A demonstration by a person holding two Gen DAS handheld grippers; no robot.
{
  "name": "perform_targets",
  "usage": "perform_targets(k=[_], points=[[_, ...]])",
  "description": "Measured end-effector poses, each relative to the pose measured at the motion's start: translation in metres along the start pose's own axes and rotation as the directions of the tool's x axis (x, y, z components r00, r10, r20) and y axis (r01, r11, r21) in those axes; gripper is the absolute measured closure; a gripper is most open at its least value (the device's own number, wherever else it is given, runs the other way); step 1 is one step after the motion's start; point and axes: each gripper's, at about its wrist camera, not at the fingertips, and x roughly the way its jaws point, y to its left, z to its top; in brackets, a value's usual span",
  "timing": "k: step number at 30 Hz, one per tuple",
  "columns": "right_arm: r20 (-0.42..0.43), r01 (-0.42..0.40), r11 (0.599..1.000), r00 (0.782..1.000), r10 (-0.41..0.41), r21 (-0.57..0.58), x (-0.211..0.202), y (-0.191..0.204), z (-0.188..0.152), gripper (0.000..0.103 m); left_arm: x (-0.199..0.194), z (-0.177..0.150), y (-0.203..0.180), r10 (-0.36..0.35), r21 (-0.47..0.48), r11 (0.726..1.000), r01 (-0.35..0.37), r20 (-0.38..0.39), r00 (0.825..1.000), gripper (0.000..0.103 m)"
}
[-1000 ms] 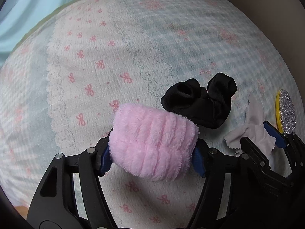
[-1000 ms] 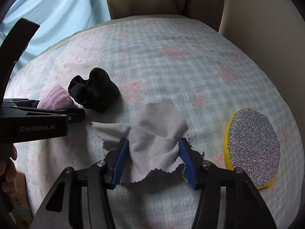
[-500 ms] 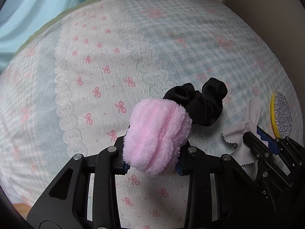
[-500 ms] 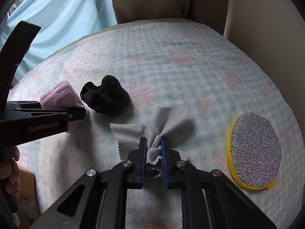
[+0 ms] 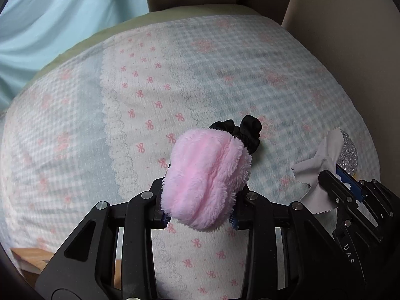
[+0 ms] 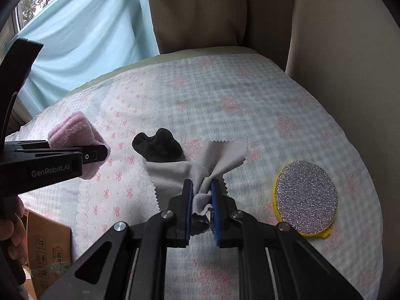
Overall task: Organize soft objects
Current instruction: 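Carry the hair band and grey cloth over the cardboard box with both tools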
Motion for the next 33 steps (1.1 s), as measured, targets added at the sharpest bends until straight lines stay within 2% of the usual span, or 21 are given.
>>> perform_targets(k=[7,17,26,33], points=[[0.033,0.004,1.0,0.999,-0.004,-0.011,-0.07,0.01,0.011,0.09,-0.075,-0.008,-0.009,0.007,-0.001,1.0,-0.007,0.051,0.999,0.072],[0.093,0.01,0.999,0.996,-0.006,-0.044,-0.2,0.051,0.036,0.09,-0.22,-0.033,0.004,0.007,-0.022,1.0,-0.004,0.133,0.991,0.072],[0.114,-0.056,0.993,0.991,0.067,-0.099,-0.273,0.14,0.045,0.09,-0.317,-0.08,0.066,0.017,-0.039,0.999,-0.01,0.178,0.984,0.072],[0.081,-0.157,0.975,0.982,0.171,-0.155,-0.278,0.221,0.032,0.09,-0.355,-0.13,0.141,0.085,-0.087,0.994,-0.07,0.189,0.978,0.072]])
